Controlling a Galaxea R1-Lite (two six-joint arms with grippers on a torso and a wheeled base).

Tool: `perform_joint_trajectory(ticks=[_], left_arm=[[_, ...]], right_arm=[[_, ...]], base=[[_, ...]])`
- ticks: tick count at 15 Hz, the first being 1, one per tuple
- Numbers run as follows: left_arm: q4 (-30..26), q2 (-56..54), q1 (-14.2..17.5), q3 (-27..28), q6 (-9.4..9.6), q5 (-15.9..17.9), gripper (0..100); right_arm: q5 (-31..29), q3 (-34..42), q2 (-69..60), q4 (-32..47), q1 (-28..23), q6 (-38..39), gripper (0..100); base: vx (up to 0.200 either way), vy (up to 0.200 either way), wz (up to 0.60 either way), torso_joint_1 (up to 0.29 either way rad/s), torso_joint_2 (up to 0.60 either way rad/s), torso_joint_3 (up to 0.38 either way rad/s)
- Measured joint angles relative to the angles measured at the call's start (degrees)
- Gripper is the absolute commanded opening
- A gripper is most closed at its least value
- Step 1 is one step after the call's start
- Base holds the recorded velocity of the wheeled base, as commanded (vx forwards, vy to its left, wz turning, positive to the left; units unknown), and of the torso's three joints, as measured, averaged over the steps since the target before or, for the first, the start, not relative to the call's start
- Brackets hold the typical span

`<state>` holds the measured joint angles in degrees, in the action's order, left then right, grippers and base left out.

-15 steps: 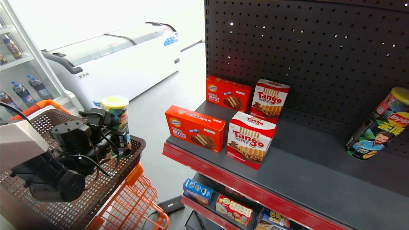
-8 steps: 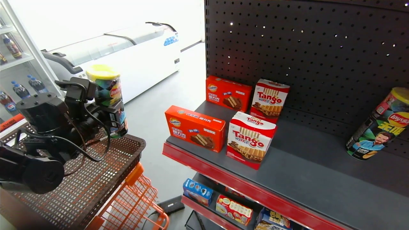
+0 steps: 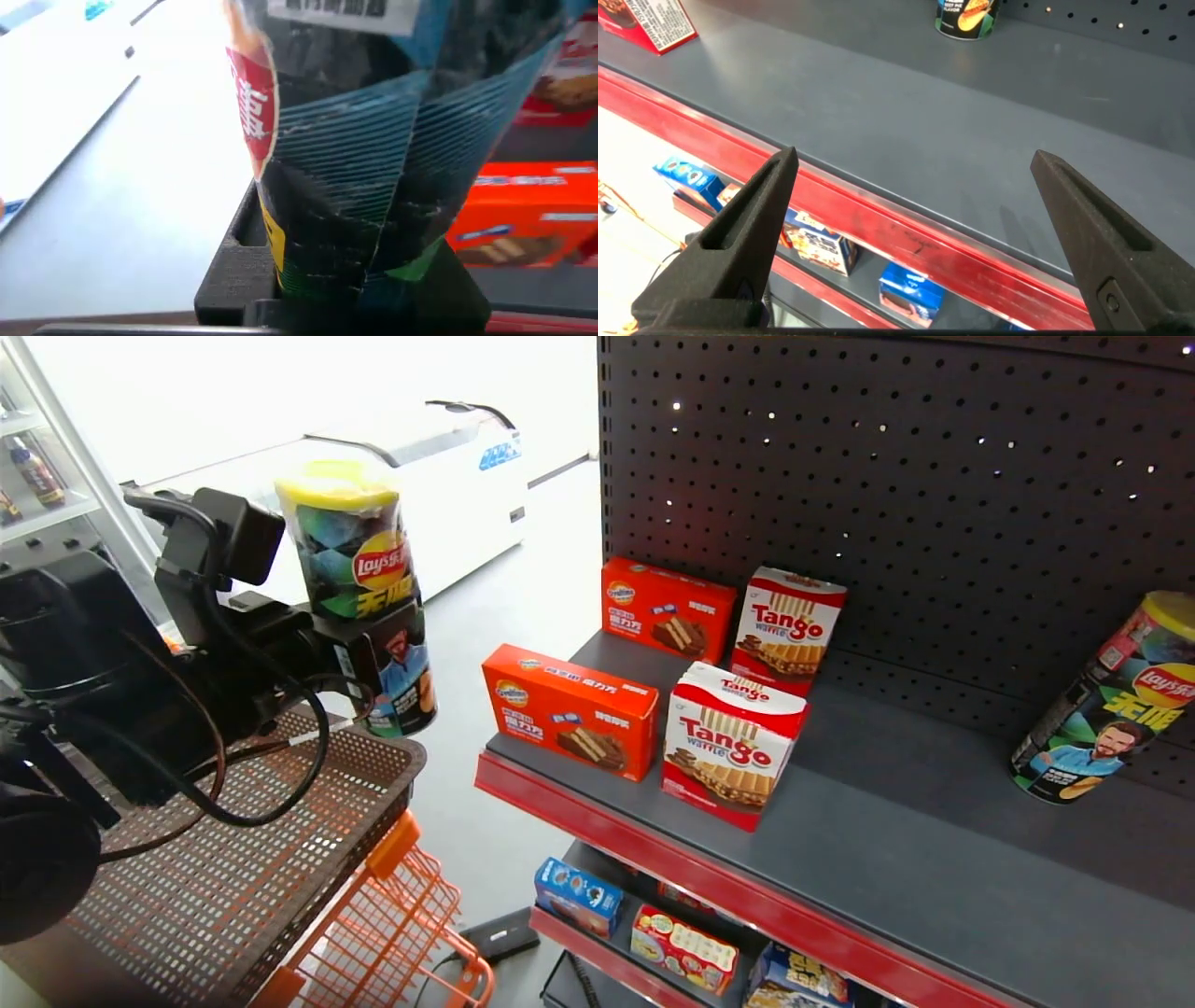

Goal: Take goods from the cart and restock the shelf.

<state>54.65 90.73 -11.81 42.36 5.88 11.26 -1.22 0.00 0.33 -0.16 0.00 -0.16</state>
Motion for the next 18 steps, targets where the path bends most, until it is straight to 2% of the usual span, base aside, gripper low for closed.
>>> perform_joint_trajectory(ticks=[3, 5, 8, 9, 13, 15, 16, 18], left_arm=[[-0.5, -2.0, -6.3, -0.7, -2.55, 0.2, 0], [-0.6, -2.8, -9.4, -1.2, -4.43, 0.1, 0], [0.0, -3.6, -12.0, -2.4, -4.71, 0.3, 0], [-0.9, -4.1, -12.4, -2.5, -4.88, 1.3, 0], [-7.7, -8.3, -13.3, -2.9, -5.19, 3.8, 0], [-17.7, -12.3, -14.4, -3.1, -5.17, 5.6, 0], [-22.1, -14.4, -14.7, -3.1, -5.10, 7.8, 0], [-23.1, -16.8, -14.9, -3.0, -5.14, 9.3, 0]], right_arm=[[0.0, 0.0, 0.0, 0.0, 0.0, 0.0, 100], [0.0, 0.0, 0.0, 0.0, 0.0, 0.0, 100], [0.0, 0.0, 0.0, 0.0, 0.0, 0.0, 100], [0.0, 0.0, 0.0, 0.0, 0.0, 0.0, 100], [0.0, 0.0, 0.0, 0.0, 0.0, 0.0, 100], [0.0, 0.0, 0.0, 0.0, 0.0, 0.0, 100], [0.0, 0.0, 0.0, 0.0, 0.0, 0.0, 100], [0.0, 0.0, 0.0, 0.0, 0.0, 0.0, 100]], base=[[0.000, 0.000, 0.00, 0.000, 0.00, 0.000], [0.000, 0.000, 0.00, 0.000, 0.00, 0.000], [0.000, 0.000, 0.00, 0.000, 0.00, 0.000], [0.000, 0.000, 0.00, 0.000, 0.00, 0.000], [0.000, 0.000, 0.00, 0.000, 0.00, 0.000], [0.000, 0.000, 0.00, 0.000, 0.00, 0.000], [0.000, 0.000, 0.00, 0.000, 0.00, 0.000], [0.000, 0.000, 0.00, 0.000, 0.00, 0.000]])
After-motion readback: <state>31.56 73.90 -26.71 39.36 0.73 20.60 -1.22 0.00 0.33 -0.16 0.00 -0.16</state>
